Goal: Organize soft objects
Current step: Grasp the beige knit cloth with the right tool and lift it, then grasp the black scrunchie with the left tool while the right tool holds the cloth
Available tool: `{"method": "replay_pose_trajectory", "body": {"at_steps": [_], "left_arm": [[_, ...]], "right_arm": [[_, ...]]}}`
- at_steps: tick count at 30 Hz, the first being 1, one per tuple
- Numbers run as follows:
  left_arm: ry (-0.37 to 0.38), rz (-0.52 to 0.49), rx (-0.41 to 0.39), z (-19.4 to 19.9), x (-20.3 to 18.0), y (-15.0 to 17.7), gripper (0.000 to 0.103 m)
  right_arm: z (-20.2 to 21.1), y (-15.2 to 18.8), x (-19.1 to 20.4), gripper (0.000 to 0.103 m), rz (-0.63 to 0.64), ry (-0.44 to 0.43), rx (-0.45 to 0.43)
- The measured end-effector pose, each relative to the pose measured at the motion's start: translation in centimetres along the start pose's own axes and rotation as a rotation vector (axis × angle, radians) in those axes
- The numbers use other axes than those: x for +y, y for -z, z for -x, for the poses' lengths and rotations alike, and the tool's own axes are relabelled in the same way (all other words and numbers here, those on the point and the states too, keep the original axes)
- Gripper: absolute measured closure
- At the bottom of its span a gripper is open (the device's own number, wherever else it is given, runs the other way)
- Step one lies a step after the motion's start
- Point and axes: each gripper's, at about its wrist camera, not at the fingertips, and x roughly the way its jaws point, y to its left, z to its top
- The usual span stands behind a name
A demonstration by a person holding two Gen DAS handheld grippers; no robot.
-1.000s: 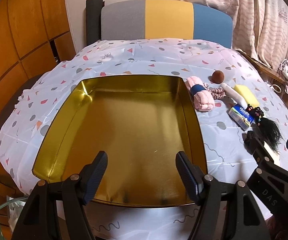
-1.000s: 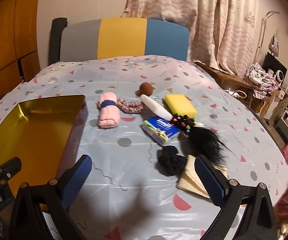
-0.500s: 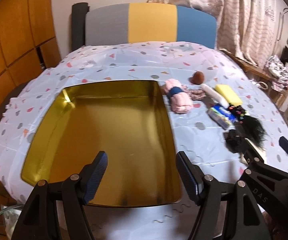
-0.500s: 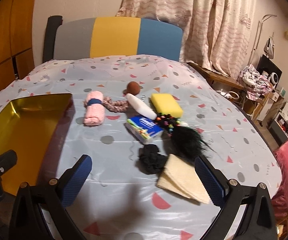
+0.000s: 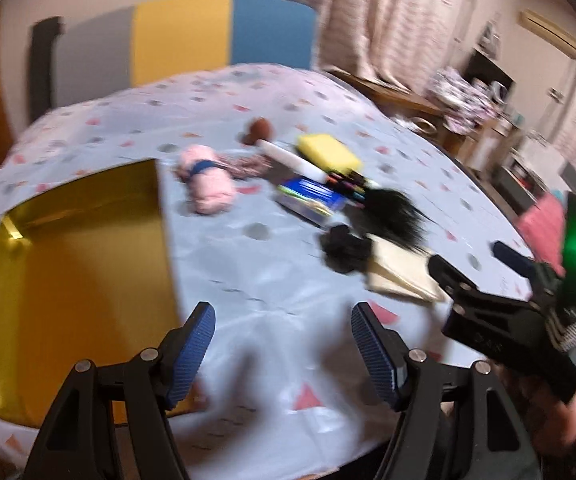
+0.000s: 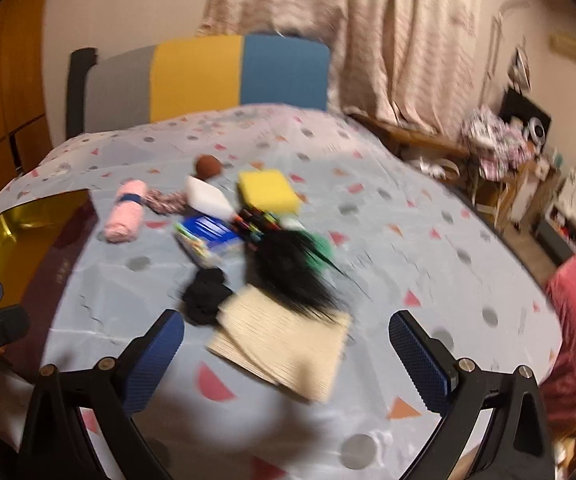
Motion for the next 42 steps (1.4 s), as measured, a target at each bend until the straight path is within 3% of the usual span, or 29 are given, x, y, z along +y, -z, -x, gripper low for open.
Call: {"method": "replay_pose_trajectory", "body": {"at_steps": [2,6,12,14,18,22,28,33,42], "left_arm": [[0.035,-0.015,0.035,-0.8,-0.8,0.0,0.031],[0.007,-0.039,0.071,-2.3,-1.9,0.1,0.031],[-0.038,-0.033,0.083,-3.4,-1.7,-0.2,0.031],[-0.062,-0.031,0.086,-3.7,-1.5,-0.5,0.031],[-0.112,-0.053,0.097,-4.4,-1.6,-0.7,0.031],[-0.175,-0.085,0.083,-4.6,-2.0,-0.8,0.031],[-0.188,-0.085,0.088,-5.0,-2.3,-1.1,0.031],[-0.209,-0.107,0.085,-5.1,-2.8,-1.2,0.031],[-0.193,-0.108,0.099,-5.7,-3.2,-1.3,0.031]], "right_arm": [[-1.4,0.7,-1.6,0.001,-0.036,0.003,0.055],[-3.5,1.4,-2.8,0.01,-0.077,-0.063,0.123],[-5.2,1.0,-1.2,0.008,0.001,-0.127,0.119],[-6.0,0.8,-0.4,0.0,0.056,-0.146,0.114],[-8.0,1.0,1.0,0.0,0.199,-0.16,0.147],[-9.4,1.4,0.6,0.0,0.216,-0.199,0.187],[-10.0,1.5,-0.1,0.001,0.188,-0.254,0.183],[-9.5,1.9,0.0,0.011,0.186,-0.265,0.165],[-8.4,2.2,-0.3,0.042,0.205,-0.299,0.147]]}}
